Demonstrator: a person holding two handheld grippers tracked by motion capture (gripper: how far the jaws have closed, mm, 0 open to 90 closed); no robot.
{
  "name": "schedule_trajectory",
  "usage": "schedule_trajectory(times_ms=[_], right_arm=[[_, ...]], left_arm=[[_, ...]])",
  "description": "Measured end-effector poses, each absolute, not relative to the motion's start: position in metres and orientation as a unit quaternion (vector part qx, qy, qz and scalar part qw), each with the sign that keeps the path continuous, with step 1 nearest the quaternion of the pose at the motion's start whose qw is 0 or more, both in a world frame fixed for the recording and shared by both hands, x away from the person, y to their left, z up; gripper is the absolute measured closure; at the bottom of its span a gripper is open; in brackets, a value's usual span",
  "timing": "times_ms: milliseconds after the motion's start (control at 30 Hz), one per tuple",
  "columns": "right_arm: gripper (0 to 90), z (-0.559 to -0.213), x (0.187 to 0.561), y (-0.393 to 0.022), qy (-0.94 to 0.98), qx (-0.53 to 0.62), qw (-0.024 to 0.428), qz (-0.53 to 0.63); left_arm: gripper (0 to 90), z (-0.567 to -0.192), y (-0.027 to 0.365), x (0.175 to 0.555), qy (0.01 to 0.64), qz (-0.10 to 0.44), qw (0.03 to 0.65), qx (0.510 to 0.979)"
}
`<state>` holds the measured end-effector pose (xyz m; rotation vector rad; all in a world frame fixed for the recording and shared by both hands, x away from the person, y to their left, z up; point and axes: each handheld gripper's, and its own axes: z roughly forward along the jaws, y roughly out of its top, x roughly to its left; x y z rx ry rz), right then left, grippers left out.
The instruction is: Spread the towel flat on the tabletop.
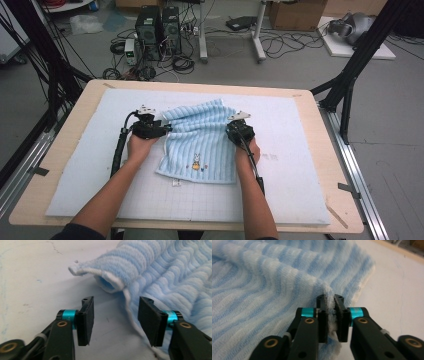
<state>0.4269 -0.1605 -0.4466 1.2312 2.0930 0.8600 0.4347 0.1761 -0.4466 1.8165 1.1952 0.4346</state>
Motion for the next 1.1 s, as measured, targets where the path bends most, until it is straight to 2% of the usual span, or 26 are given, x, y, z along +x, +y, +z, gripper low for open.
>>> schedule_trajectory(times_ms=[33,167,233,333,500,767,1000,1100], right_arm=[[66.8,-0.447,0.426,-0.163,0.776,0.469,0.273,0.323],[52.4,-0.440,0.416,-0.168,0.768,0.463,0.267,0.351],[45.2,-0.438,0.410,-0.170,0.772,0.450,0.245,0.376],[39.6,-0.436,0.401,-0.168,0.792,0.429,0.255,0.352],[35.8,-0.427,0.381,-0.175,0.789,0.411,0.243,0.386],[35.7,-0.428,0.337,-0.186,0.801,0.385,0.214,0.405],[45.5,-0.444,0.315,-0.188,0.818,0.379,0.171,0.397],[50.8,-0.447,0.313,-0.184,0.828,0.372,0.170,0.384]], left_arm=[[45.2,-0.445,0.178,0.432,0.480,0.175,0.451,0.732],[44.8,-0.443,0.185,0.416,0.462,0.171,0.458,0.740],[46.1,-0.445,0.188,0.409,0.455,0.182,0.452,0.745],[44.2,-0.444,0.193,0.404,0.459,0.159,0.447,0.751],[43.0,-0.439,0.194,0.384,0.434,0.169,0.464,0.754],[42.8,-0.444,0.190,0.352,0.411,0.158,0.458,0.772],[54.7,-0.451,0.177,0.335,0.369,0.122,0.434,0.813],[58.6,-0.451,0.171,0.330,0.359,0.150,0.416,0.822]])
